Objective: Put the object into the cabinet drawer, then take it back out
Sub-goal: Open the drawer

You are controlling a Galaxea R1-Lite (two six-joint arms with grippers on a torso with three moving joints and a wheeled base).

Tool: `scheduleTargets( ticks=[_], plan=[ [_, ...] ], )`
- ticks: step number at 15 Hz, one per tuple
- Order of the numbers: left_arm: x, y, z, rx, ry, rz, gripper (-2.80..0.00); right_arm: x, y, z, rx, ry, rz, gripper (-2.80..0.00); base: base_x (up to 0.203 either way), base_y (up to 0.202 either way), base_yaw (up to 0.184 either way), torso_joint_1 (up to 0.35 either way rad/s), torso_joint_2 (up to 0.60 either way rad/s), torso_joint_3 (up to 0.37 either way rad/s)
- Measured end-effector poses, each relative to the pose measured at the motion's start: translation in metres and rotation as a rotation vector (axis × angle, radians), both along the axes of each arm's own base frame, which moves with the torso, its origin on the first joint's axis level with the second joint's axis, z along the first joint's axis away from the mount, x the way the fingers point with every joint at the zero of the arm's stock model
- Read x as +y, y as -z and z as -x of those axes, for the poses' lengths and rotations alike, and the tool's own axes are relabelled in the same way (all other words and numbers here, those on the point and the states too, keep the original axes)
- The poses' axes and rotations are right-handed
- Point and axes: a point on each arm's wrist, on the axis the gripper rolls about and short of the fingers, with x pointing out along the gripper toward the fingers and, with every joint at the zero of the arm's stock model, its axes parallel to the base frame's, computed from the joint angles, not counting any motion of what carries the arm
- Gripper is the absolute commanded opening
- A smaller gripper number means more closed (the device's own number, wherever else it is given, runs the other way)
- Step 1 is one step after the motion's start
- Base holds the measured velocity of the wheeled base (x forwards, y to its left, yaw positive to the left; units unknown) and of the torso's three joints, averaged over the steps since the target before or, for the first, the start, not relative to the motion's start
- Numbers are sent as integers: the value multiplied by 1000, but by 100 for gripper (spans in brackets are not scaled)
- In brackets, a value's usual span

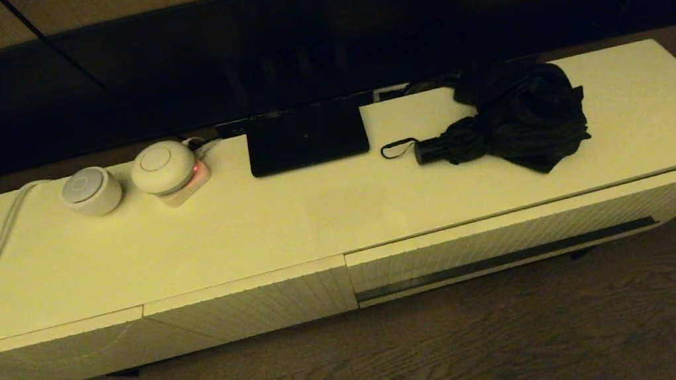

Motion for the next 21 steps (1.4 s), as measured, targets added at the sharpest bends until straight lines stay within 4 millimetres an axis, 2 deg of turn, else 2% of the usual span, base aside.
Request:
scheduleTargets(
  ticks=[9, 11, 15, 17, 19, 21],
  plan=[
    [0, 0, 0, 0, 0, 0, -280, 0, 0, 0, -2, 4, 7, -280, 0, 0, 0, 0, 0, 0],
    [0, 0, 0, 0, 0, 0, -280, 0, -6, 2, -13, 2, 10, -280, 0, 0, 0, 0, 0, 0],
    [0, 0, 0, 0, 0, 0, -280, 1, -51, 24, -65, -29, 13, -280, 0, 0, 0, 0, 0, 0],
    [0, 0, 0, 0, 0, 0, -280, 2, -87, 37, -65, -74, 35, -280, 0, 0, 0, 0, 0, 0],
    [0, 0, 0, 0, 0, 0, -280, 3, -119, 31, -10, -115, 99, -280, 0, 0, 0, 0, 0, 0],
    [0, 0, 0, 0, 0, 0, -280, 3, -144, 15, 59, -145, 199, -280, 0, 0, 0, 0, 0, 0]
  ],
)
